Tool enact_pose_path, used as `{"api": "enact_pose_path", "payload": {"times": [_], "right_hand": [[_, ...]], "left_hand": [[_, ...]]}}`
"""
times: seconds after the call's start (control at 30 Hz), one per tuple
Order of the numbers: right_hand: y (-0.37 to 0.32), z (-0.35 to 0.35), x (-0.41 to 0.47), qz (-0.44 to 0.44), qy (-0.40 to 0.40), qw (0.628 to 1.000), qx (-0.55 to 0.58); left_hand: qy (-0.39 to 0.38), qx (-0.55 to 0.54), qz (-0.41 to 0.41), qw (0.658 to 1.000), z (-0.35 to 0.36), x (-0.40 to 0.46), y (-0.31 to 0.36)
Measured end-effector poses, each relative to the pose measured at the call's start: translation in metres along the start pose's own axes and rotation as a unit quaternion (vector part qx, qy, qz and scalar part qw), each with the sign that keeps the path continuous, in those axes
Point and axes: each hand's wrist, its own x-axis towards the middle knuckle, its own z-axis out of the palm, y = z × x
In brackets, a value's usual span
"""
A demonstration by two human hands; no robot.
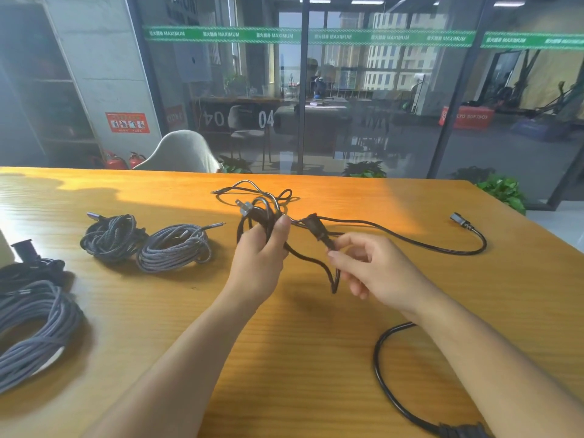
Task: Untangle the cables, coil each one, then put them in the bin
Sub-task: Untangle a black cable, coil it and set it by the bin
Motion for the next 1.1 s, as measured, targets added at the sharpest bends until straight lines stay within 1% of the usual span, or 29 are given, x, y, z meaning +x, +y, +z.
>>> {"api": "enact_pose_path", "payload": {"times": [0.1,0.17,0.27,0.33,0.4,0.43,0.47,0.53,0.57,0.6,0.63,0.67,0.7,0.77,0.8,0.83,0.87,0.93,1.0,1.1], "right_hand": [[-0.002,-0.002,-0.002,-0.056,-0.05,0.997,0.032],[-0.002,-0.003,-0.004,-0.079,-0.113,0.99,0.005],[0.0,-0.005,-0.007,-0.076,-0.191,0.972,-0.116],[0.001,-0.004,-0.008,-0.068,-0.209,0.957,-0.189],[0.003,0.0,-0.008,-0.059,-0.198,0.956,-0.207],[0.005,0.001,-0.006,-0.06,-0.169,0.962,-0.207],[0.006,0.002,-0.004,-0.065,-0.122,0.967,-0.215],[0.011,0.002,0.001,-0.081,0.0,0.969,-0.232],[0.013,0.002,0.003,-0.081,0.049,0.971,-0.221],[0.014,0.001,0.004,-0.073,0.074,0.974,-0.201],[0.016,0.001,0.005,-0.056,0.072,0.979,-0.181],[0.015,0.001,0.005,-0.038,0.041,0.985,-0.166],[0.016,0.003,0.006,-0.02,-0.008,0.988,-0.154],[0.016,0.008,0.005,0.014,-0.102,0.984,-0.143],[0.016,0.01,0.004,0.027,-0.13,0.98,-0.149],[0.015,0.011,0.004,0.031,-0.137,0.977,-0.158],[0.015,0.01,0.005,0.028,-0.128,0.977,-0.166],[0.015,0.005,0.007,0.031,-0.088,0.985,-0.145],[0.016,0.003,0.005,0.07,-0.065,0.994,-0.054],[0.013,0.01,0.006,0.116,-0.084,0.983,0.111]], "left_hand": [[0.041,-0.034,-0.032,0.998,-0.007,0.004,0.001],[0.04,-0.066,-0.039,0.996,-0.01,0.003,0.005],[0.015,-0.088,-0.042,0.995,-0.008,-0.001,0.011],[-0.007,-0.095,-0.038,0.995,-0.006,-0.004,0.014],[-0.028,-0.09,-0.026,0.995,-0.005,-0.006,0.016],[-0.035,-0.086,-0.022,0.995,-0.005,-0.007,0.017],[-0.037,-0.085,-0.019,0.996,-0.005,-0.007,0.018],[-0.038,-0.09,-0.013,0.995,-0.007,-0.009,0.02],[-0.043,-0.096,-0.007,0.994,-0.007,-0.009,0.021],[-0.051,-0.104,-0.001,0.993,-0.007,-0.008,0.022],[-0.06,-0.115,0.003,0.992,-0.007,-0.008,0.023],[-0.068,-0.128,0.003,0.989,-0.006,-0.008,0.024],[-0.078,-0.144,0.0,0.987,-0.006,-0.008,0.025],[-0.107,-0.197,-0.015,0.974,-0.006,-0.009,0.027],[-0.125,-0.233,-0.027,0.964,-0.006,-0.009,0.028],[-0.143,-0.269,-0.04,0.952,-0.006,-0.011,0.03],[-0.158,-0.297,-0.05,0.94,-0.006,-0.012,0.032],[-0.178,-0.322,-0.057,0.928,-0.006,-0.013,0.034],[-0.193,-0.303,-0.054,0.932,-0.006,-0.012,0.034],[-0.213,-0.247,-0.054,0.944,-0.004,-0.015,0.033]]}}
